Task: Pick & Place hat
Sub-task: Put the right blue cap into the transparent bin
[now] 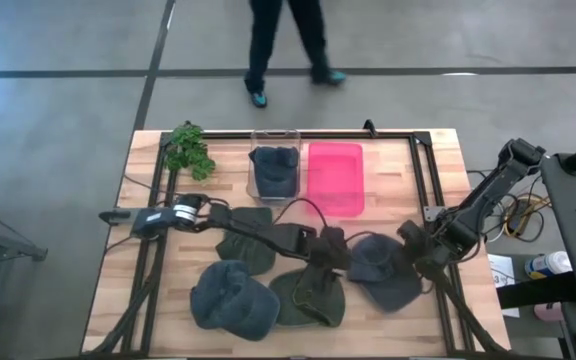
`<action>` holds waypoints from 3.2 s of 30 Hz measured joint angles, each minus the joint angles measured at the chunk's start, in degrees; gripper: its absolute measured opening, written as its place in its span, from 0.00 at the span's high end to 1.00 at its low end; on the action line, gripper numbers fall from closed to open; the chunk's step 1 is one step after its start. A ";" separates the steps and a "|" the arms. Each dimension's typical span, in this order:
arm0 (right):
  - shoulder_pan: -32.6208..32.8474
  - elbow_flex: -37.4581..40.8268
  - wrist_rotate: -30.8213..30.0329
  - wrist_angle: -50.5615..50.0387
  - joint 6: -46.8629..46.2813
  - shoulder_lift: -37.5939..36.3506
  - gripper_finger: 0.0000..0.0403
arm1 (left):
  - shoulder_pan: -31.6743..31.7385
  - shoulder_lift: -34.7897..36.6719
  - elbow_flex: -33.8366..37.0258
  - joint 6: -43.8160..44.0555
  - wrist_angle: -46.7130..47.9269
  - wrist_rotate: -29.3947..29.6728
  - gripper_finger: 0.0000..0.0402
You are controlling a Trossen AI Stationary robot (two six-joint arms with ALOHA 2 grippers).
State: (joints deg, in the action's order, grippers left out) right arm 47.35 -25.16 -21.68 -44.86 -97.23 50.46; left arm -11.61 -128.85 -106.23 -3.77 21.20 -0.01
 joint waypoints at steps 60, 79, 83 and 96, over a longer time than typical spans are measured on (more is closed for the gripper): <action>1.16 -46.43 -29.49 -32.28 54.53 31.04 0.74 | 1.33 17.22 6.46 16.66 -2.17 11.83 0.97; 13.15 -43.15 -17.25 -42.61 1.05 30.64 0.56 | -2.54 17.59 4.97 -28.96 21.25 29.11 1.00; 15.38 -39.42 -17.26 -41.01 -14.63 30.41 0.56 | -3.42 17.57 4.80 -35.27 19.38 33.38 1.00; 17.92 -26.25 -26.71 -5.55 -28.79 28.39 0.56 | -3.99 17.57 5.13 -39.86 15.56 42.07 0.99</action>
State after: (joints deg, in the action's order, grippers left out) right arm 65.28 -51.41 -48.39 -50.41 -126.02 78.85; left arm -15.59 -111.28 -101.10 -43.63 36.77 42.06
